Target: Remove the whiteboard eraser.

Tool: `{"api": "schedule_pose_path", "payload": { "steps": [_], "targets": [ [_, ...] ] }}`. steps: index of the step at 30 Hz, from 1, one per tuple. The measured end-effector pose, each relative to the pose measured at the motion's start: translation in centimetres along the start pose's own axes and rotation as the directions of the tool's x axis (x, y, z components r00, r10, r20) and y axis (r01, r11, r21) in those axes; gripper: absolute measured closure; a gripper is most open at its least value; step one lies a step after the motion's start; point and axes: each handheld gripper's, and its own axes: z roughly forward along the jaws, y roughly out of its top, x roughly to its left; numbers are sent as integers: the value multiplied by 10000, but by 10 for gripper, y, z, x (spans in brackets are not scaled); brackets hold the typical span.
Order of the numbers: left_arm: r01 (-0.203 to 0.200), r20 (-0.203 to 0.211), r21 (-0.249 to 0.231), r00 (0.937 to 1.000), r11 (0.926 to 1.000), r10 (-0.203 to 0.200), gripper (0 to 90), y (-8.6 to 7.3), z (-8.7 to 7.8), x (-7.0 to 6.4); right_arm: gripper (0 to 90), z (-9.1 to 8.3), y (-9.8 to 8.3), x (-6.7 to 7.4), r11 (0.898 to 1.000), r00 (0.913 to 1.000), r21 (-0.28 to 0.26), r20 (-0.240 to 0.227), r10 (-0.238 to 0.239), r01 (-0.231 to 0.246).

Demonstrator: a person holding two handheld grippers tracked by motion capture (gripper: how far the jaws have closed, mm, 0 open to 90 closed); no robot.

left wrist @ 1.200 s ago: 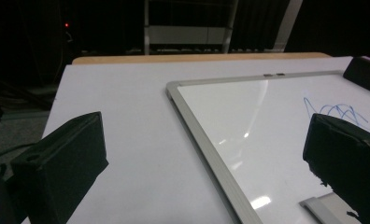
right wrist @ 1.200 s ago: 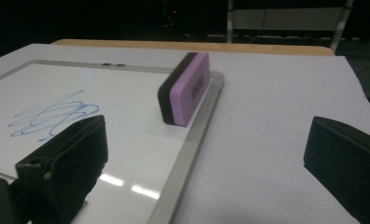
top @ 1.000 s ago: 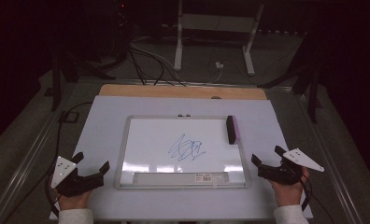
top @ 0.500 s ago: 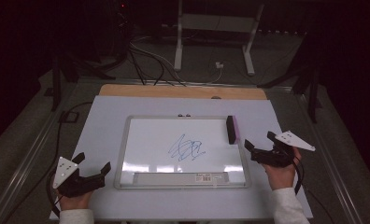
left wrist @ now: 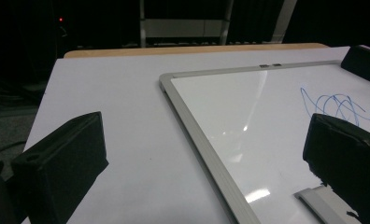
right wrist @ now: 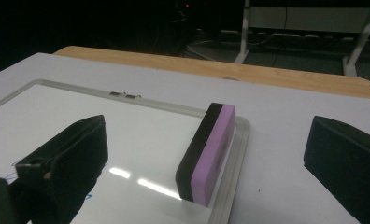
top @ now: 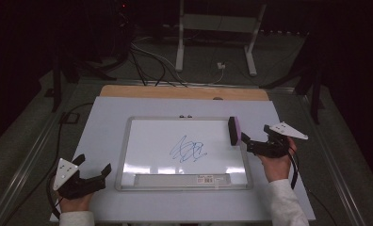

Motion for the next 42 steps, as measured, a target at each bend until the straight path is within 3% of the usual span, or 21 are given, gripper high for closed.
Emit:
{"api": "schedule_pose_path", "payload": {
  "steps": [8, 14, 23, 30, 36, 39, 42],
  "targets": [
    [-6, 20, 3, 10000, 10000, 6, 5, 0, 0, 0, 0, 17, 5, -1, 9997, 9999, 229, 125, 16, -19],
    [-32, 38, 22, 10000, 10000, 32, 6, 0, 1, 0, 0, 38, 0, 0, 9976, 9998, 695, 218, 9, -24],
    [-20, 48, 11, 10000, 10000, 20, 6, 0, 1, 0, 8, 66, -11, 4, 9875, 9993, 1540, 221, 298, -329],
    [-30, 55, 19, 10000, 10000, 30, 6, -1, 1, 0, 67, 78, -18, 2, 9744, 9978, 2167, 395, 527, -601],
    [-76, 62, 51, 10000, 10000, 76, 6, 0, 1, -1, 168, 83, -20, 2, 9691, 9964, 2366, 639, 566, -702],
    [-87, 73, 45, 9999, 10000, 87, 5, 0, 1, -1, 312, 88, -23, 6, 9628, 9935, 2628, 1078, 361, -635],
    [-84, 70, 48, 9999, 10000, 84, 5, -1, 1, -1, 421, 90, -25, 8, 9582, 9931, 2792, 1132, 314, -622]
  ]
}}
